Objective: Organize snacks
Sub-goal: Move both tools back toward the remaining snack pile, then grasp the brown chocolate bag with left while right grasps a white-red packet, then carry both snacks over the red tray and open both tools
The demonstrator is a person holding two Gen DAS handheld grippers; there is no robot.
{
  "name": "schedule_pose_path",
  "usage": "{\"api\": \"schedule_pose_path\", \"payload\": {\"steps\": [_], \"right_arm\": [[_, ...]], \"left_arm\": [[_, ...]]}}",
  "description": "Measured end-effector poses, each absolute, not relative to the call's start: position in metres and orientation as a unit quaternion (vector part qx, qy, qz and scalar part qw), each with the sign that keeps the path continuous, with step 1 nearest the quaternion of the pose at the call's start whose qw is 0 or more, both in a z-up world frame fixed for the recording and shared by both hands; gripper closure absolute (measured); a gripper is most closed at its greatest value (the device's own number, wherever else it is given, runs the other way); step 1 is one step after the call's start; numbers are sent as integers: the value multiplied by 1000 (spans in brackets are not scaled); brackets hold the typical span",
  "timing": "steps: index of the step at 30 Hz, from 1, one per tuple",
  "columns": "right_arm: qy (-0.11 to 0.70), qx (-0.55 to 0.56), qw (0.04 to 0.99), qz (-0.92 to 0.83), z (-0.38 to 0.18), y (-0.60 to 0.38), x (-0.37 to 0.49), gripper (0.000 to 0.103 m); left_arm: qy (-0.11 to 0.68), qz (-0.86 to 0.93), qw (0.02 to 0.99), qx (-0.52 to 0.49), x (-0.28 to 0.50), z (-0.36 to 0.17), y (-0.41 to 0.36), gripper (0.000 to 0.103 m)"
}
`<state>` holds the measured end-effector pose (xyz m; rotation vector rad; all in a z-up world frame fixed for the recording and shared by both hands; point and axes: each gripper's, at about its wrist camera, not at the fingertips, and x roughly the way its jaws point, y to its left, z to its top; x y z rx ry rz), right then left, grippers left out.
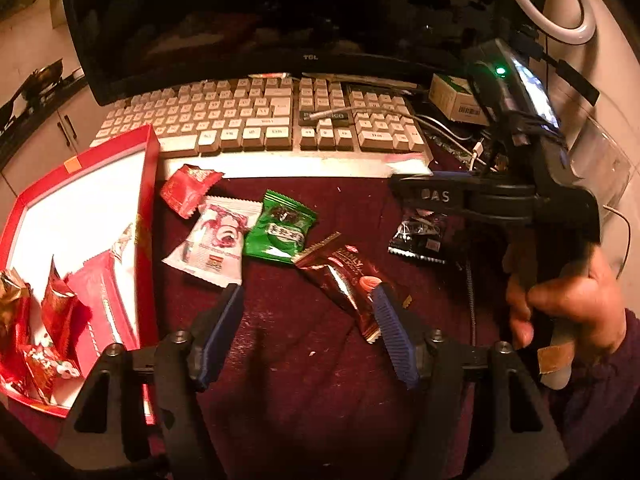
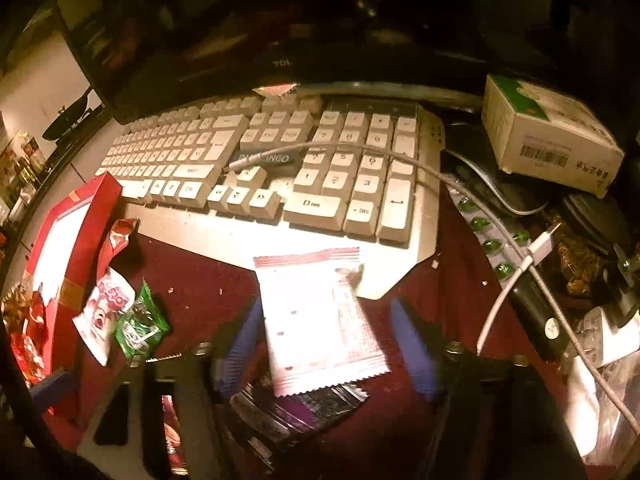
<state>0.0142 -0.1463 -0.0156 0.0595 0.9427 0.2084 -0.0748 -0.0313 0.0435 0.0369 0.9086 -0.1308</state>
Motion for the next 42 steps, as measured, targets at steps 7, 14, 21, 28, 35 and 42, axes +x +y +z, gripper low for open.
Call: {"api": "schedule_pose_path", "payload": {"steps": [7,14,21,28,35,42], "right_arm": [[441,114,883,114,-15,-177,5,65],[412,163,890,103,-2,-196,5,65],[395,189,893,105,5,-205,5,65],[368,197,900,128,13,-205,-2,65],[351,183,909,129,17,-200,-5,65],[339,173,917,121,18,-200,-8,65]], "left_arm": [[437,-47,898,16,-66,42,-52,32],[467,-43,883,-7,-43,15,-57,31],[448,-66,891,7,-48,16,-55,69],[419,-79,904,18,-71,32,-44,70],[353,-38,934,37,-92,71,-16,70],[305,26,951,41,-102,95,29,70]]}}
